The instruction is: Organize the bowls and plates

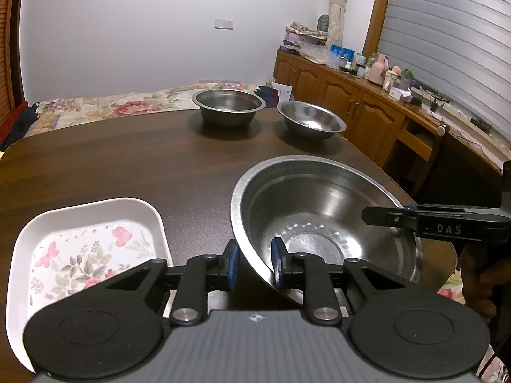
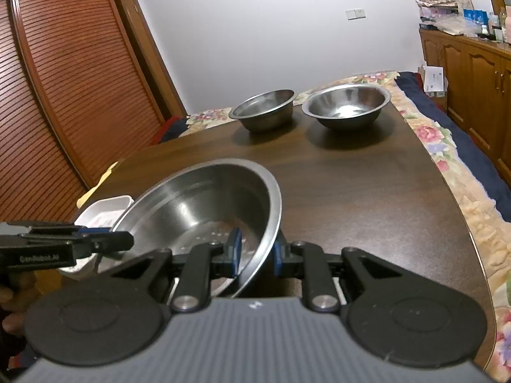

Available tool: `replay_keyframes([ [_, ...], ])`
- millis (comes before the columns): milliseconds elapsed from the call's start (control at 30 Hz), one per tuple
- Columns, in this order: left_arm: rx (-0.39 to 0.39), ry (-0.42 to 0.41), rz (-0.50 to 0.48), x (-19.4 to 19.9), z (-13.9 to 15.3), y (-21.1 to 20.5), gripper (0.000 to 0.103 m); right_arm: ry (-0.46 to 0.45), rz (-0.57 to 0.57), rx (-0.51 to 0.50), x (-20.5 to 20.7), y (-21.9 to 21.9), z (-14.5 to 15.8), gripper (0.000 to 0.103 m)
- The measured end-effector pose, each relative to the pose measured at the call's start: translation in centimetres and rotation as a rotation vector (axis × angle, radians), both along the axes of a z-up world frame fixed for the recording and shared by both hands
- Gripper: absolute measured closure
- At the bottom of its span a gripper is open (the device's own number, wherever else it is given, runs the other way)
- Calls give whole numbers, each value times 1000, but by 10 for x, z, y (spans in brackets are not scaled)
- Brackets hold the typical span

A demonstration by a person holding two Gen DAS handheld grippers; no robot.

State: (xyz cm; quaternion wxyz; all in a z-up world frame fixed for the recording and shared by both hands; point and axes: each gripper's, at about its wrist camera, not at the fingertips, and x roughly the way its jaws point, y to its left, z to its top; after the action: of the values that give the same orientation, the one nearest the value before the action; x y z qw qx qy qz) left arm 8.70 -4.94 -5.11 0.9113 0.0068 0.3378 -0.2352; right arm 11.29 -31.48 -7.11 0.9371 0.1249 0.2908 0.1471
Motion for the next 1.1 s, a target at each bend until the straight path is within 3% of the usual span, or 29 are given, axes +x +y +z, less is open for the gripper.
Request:
replay_keyframes([
  [433, -8, -60, 37, 7, 16, 12, 76, -66, -20, -53, 3, -13, 26, 75],
  [600, 3, -115, 32, 19, 34, 9, 70, -112, -24, -100, 16, -23, 48, 75],
  [833, 48, -179, 28, 61, 58, -1, 70, -171, -1, -161, 59, -30, 83, 72],
  [1100, 66, -180, 57, 120, 71, -10, 70, -154, 46, -193, 111, -30, 89, 71],
])
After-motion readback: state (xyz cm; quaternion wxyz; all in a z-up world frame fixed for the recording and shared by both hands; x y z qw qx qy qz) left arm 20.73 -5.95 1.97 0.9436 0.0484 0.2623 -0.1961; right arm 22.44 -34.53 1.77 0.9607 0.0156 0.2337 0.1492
